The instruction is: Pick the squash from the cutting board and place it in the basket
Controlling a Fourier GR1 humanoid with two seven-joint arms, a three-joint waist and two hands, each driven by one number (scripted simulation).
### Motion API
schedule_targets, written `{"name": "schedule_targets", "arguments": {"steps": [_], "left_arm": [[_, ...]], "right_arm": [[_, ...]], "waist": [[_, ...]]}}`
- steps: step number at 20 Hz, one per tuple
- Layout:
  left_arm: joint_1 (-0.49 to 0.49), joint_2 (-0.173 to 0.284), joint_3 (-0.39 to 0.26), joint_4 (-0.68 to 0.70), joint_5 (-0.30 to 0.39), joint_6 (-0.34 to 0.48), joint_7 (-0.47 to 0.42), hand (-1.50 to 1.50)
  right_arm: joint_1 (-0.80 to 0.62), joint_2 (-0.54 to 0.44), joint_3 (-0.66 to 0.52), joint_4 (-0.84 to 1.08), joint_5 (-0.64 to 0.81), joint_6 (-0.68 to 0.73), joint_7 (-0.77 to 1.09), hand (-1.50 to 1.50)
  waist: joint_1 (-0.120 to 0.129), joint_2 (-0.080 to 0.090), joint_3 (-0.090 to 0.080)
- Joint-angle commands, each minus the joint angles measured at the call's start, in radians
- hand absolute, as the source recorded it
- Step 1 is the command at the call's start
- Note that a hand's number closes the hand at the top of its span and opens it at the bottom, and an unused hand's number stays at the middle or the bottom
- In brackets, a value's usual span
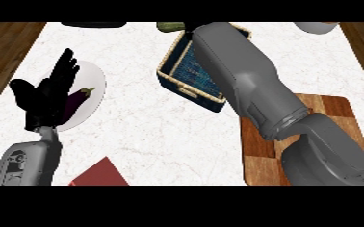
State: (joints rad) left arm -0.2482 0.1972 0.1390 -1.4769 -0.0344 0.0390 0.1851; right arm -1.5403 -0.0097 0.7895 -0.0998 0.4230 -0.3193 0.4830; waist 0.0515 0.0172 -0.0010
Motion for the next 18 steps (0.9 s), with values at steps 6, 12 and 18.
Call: {"name": "schedule_targets", "arguments": {"steps": [6,12,18], "left_arm": [[-0.018,-0.023,-0.022,0.039,-0.031,0.02,-0.023,0.0],[-0.014,0.003,0.005,-0.017,0.013,-0.01,0.024,0.0],[-0.04,-0.012,-0.008,0.062,-0.025,0.014,-0.016,0.0]], "right_arm": [[0.011,0.009,-0.001,0.061,0.05,-0.001,-0.023,1.5],[0.046,0.009,-0.002,0.057,0.072,0.0,-0.016,1.5],[0.064,0.008,-0.027,0.088,0.067,0.055,-0.063,1.5]], "waist": [[0.001,0.004,0.0],[0.009,0.002,0.0],[-0.002,0.007,0.0]]}}
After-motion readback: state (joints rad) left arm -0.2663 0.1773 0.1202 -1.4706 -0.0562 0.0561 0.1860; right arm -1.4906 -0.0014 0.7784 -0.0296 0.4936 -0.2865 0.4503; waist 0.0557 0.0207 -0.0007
